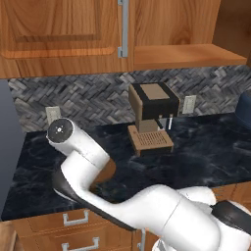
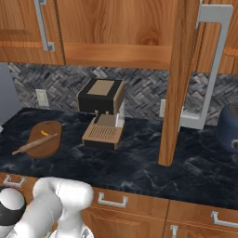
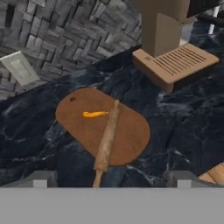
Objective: Open the cabinet, retrieve the rolling pin, and place it next to the meat on the cutting board to prepare for tenderizing.
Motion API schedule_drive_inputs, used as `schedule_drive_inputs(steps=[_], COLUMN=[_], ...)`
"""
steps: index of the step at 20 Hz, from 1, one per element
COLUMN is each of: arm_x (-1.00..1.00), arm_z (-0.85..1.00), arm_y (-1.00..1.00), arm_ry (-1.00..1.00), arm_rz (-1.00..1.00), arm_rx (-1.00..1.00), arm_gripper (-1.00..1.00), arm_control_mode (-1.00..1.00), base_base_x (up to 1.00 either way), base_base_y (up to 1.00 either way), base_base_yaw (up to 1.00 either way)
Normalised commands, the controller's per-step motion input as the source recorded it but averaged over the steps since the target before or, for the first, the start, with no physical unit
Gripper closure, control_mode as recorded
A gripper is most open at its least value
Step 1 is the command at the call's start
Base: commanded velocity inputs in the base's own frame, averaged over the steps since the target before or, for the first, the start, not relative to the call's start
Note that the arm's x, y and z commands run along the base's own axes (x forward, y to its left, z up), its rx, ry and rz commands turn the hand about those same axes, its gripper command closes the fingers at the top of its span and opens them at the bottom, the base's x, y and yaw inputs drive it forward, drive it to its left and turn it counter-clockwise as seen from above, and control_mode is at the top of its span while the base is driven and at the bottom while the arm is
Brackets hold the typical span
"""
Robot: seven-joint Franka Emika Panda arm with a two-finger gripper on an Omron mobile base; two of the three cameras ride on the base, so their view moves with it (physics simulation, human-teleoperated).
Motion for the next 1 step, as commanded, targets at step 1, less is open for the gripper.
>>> schedule_drive_inputs(steps=[1], arm_x=[-0.74], arm_z=[0.49], arm_y=[-0.13], arm_ry=[-0.14], arm_rz=[0.0], arm_rx=[-0.04], arm_gripper=[-1.0], arm_control_mode=[-1.0], base_base_x=[0.0], base_base_y=[0.0], base_base_yaw=[0.0])
